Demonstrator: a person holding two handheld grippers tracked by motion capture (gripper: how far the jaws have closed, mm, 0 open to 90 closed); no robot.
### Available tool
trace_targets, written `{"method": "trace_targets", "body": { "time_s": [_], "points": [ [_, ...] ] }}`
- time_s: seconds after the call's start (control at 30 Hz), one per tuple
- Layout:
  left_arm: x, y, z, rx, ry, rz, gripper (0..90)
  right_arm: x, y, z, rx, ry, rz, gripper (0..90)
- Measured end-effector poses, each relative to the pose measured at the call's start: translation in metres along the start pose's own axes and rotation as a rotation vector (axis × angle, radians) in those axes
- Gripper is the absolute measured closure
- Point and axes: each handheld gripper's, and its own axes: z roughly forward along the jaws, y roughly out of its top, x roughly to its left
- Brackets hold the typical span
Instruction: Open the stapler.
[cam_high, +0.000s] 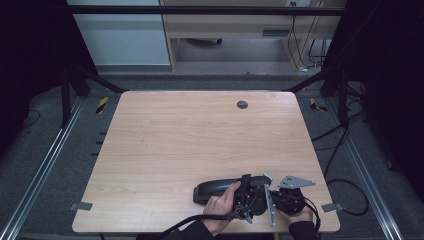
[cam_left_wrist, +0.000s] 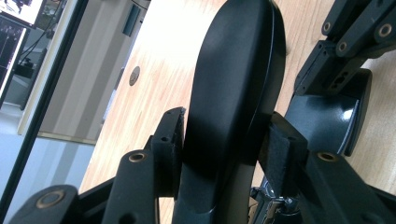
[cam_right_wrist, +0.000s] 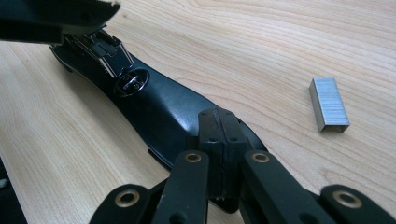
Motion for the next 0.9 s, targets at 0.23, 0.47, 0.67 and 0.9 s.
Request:
{"method": "trace_targets", "body": {
  "time_s": [0.23,0.47,0.67,0.9],
  "points": [
    [0.008,-0.003,-0.007,-0.035,0.004,-0.059,54.2,0.000,0.000,0.000,-0.003,-0.001,-0.002,90.0],
    [0.019,-0.009,-0.016,-0.065,0.006,-0.124,54.7,0.000,0.000,0.000,-0.001,0.002,0.002,90.0],
    [0.025,-0.012,-0.021,-0.080,0.011,-0.147,55.1,0.000,0.000,0.000,-0.001,0.003,0.002,90.0],
    [0.030,-0.014,-0.025,-0.090,0.012,-0.170,55.4,0.000,0.000,0.000,-0.003,0.003,0.002,90.0]
  ]
}}
